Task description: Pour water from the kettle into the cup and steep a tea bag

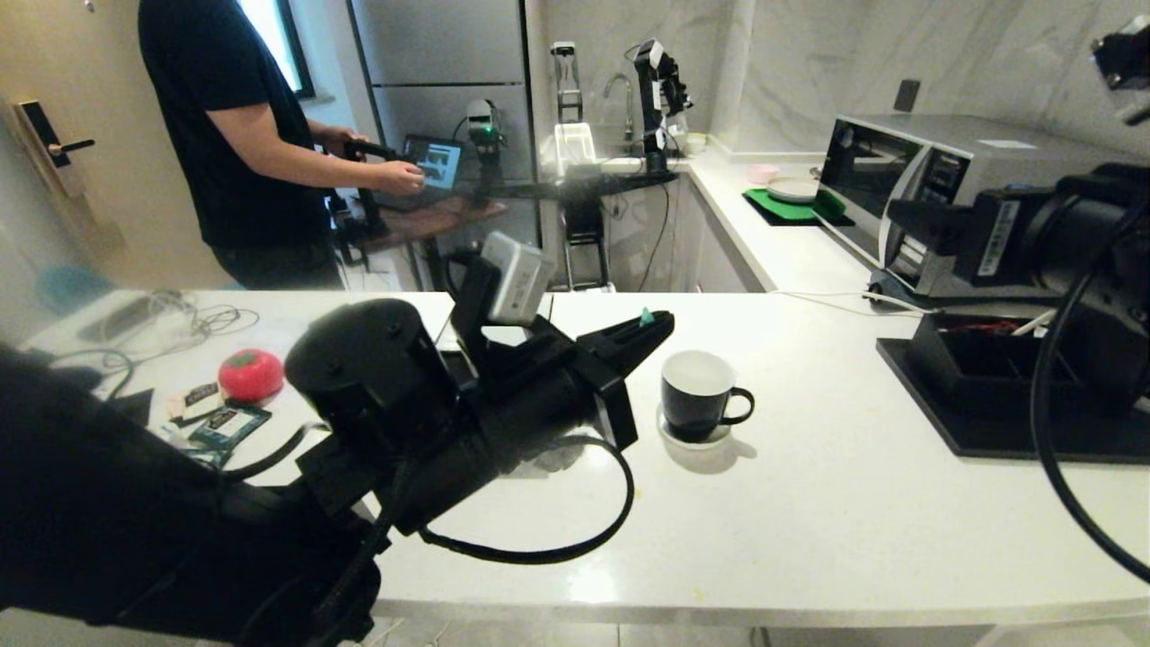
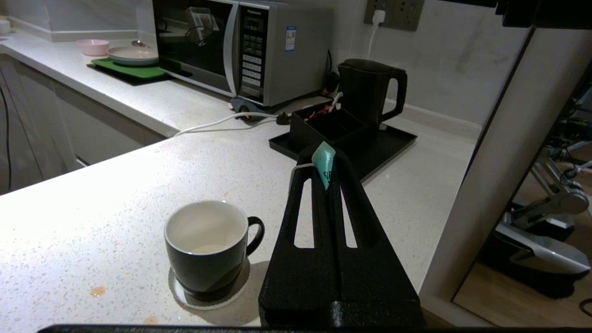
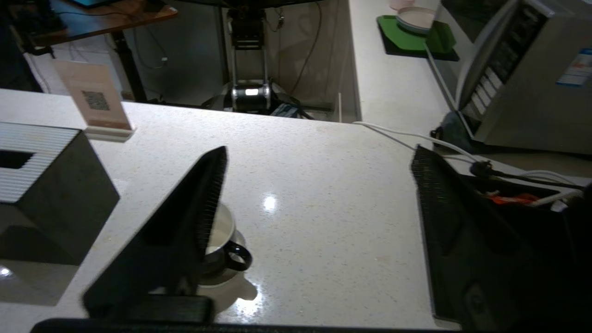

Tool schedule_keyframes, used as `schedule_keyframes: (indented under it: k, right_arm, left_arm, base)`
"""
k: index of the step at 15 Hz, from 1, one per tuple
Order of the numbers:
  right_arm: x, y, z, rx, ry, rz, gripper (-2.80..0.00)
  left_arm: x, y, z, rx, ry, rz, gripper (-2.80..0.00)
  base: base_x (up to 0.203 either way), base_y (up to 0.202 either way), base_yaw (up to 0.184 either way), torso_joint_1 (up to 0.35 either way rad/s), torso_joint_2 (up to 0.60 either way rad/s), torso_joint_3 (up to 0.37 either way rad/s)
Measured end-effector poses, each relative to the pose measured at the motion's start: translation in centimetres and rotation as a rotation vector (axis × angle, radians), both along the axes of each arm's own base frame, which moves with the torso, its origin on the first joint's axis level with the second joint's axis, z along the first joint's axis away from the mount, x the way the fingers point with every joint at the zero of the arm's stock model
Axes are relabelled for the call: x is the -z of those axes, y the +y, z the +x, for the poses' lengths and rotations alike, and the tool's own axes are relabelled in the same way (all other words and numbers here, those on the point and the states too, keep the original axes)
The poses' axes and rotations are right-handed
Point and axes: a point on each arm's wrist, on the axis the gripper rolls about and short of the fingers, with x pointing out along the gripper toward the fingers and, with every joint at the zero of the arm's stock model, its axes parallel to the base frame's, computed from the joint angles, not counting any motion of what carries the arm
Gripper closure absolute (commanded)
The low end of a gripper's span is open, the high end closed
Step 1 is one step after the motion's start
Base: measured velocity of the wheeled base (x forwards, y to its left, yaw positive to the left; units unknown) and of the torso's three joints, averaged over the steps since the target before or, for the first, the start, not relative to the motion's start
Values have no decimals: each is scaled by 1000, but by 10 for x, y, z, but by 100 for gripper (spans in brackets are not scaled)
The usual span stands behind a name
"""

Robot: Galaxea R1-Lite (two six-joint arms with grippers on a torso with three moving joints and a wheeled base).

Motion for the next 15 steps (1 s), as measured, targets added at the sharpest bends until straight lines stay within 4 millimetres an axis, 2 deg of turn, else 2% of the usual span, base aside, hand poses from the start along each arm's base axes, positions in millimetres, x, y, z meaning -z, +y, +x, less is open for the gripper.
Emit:
schedule_keyframes:
  k: [10, 15]
  right_arm:
    - [8, -39, -27, 121, -94, 22, 0]
    - [37, -63, -47, 223, -53, -8, 0]
  left_arm:
    - [-3, 2, -2, 0, -6, -7, 0]
    - [-2, 3, -2, -2, -1, -3, 0]
  base:
    - [0, 0, 0, 0, 0, 0]
    - [0, 0, 0, 0, 0, 0]
